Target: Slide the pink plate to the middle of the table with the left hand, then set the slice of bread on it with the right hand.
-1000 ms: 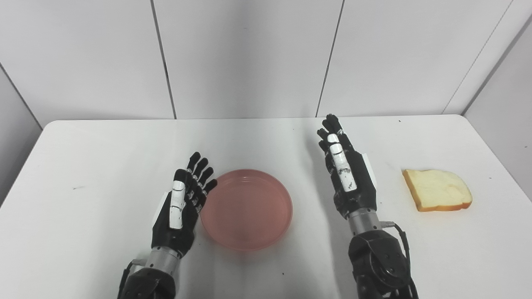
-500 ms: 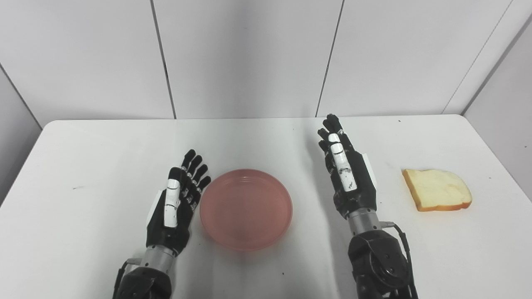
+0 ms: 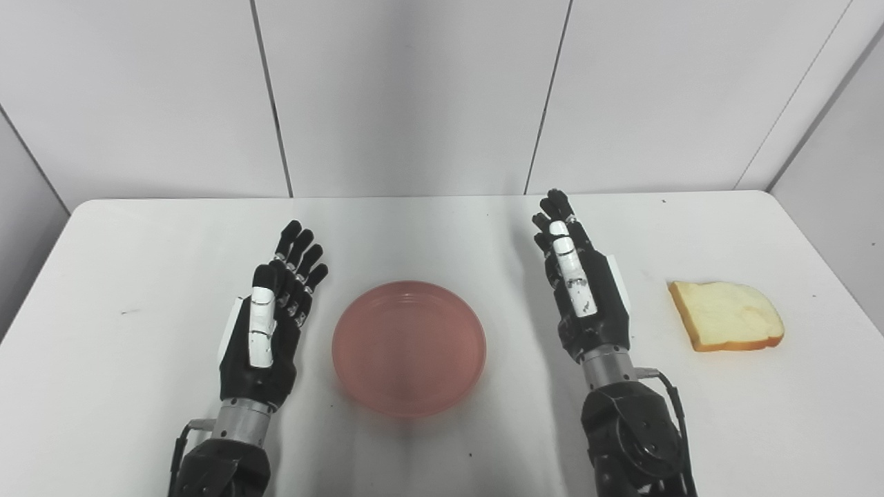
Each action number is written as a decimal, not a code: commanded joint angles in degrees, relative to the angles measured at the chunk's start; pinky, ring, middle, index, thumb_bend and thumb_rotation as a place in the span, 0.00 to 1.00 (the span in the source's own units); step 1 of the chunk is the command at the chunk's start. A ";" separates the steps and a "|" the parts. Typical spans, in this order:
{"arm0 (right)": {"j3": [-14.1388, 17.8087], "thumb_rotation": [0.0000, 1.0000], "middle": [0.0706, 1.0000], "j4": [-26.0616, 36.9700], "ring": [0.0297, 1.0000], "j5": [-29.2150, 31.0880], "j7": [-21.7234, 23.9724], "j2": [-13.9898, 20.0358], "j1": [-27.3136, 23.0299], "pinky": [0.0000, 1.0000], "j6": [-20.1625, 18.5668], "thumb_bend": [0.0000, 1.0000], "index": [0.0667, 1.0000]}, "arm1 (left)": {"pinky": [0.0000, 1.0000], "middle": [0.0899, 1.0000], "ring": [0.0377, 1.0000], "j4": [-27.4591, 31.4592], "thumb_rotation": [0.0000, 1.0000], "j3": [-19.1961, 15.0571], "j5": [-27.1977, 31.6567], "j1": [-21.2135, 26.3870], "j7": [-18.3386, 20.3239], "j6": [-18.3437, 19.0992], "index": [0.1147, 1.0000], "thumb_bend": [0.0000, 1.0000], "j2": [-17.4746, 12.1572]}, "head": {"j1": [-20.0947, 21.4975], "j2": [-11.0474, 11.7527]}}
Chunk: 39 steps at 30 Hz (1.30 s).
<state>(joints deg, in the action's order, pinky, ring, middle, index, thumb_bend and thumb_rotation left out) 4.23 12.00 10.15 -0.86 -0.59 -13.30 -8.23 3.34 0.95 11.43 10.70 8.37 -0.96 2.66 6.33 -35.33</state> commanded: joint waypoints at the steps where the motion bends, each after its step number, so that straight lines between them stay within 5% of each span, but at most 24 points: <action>1: 0.77 0.72 0.96 1.36 0.95 0.41 -0.01 0.77 -2.33 0.99 0.62 0.62 0.94 | 0.96 0.98 0.97 -0.48 0.97 -0.11 -0.74 2.03 -0.60 -2.02 0.94 0.80 0.14 | 0.05 0.05; 8: 3.42 0.69 0.96 0.50 0.96 2.21 1.82 6.17 -4.85 0.99 -0.04 0.69 0.96 | 0.99 1.00 0.99 -6.73 0.99 0.83 -2.60 3.58 -0.75 -2.33 0.96 0.79 0.16 | 1.44 1.69; 14: 6.45 0.55 0.91 3.55 0.93 1.84 2.90 14.66 -5.64 0.98 0.19 0.67 0.93 | 0.98 1.00 0.98 -10.18 1.00 0.88 -2.67 4.30 -1.29 -2.12 0.94 0.78 0.94 | 1.95 2.86; 22: 11.00 0.51 0.89 4.18 0.91 1.48 10.08 32.30 -3.05 0.90 -0.36 0.72 0.92 | 0.97 1.00 0.98 -10.91 1.00 0.74 -2.91 5.03 -1.68 -2.19 0.95 0.77 0.76 | 3.01 3.68; 27: 13.97 0.49 0.95 0.84 0.97 0.53 17.11 44.07 0.12 0.94 4.86 0.80 0.93 | 0.99 1.00 0.99 -10.99 1.00 0.43 -2.22 5.33 -1.18 -2.73 0.95 0.77 0.45 | 4.93 4.21; 32: 12.12 0.44 0.98 1.74 1.00 -5.07 20.62 51.94 2.56 0.91 0.56 0.95 0.93 | 0.97 1.00 0.99 -11.59 1.00 -0.21 -1.37 5.65 0.30 -4.24 0.96 0.77 -1.25 | 10.72 5.40; 39: 7.61 0.33 0.95 1.85 1.00 -12.96 21.74 53.47 3.65 0.97 -4.32 1.00 0.93 | 0.98 0.99 0.98 -12.61 1.00 -1.70 0.99 6.18 2.27 -4.03 0.96 0.77 -2.91 | 14.51 5.33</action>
<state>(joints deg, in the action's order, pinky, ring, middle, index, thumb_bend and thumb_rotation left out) 11.50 13.14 -1.46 21.16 51.28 -8.63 -11.40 -10.52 -0.63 11.56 15.37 9.70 -2.89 0.33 20.92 -29.97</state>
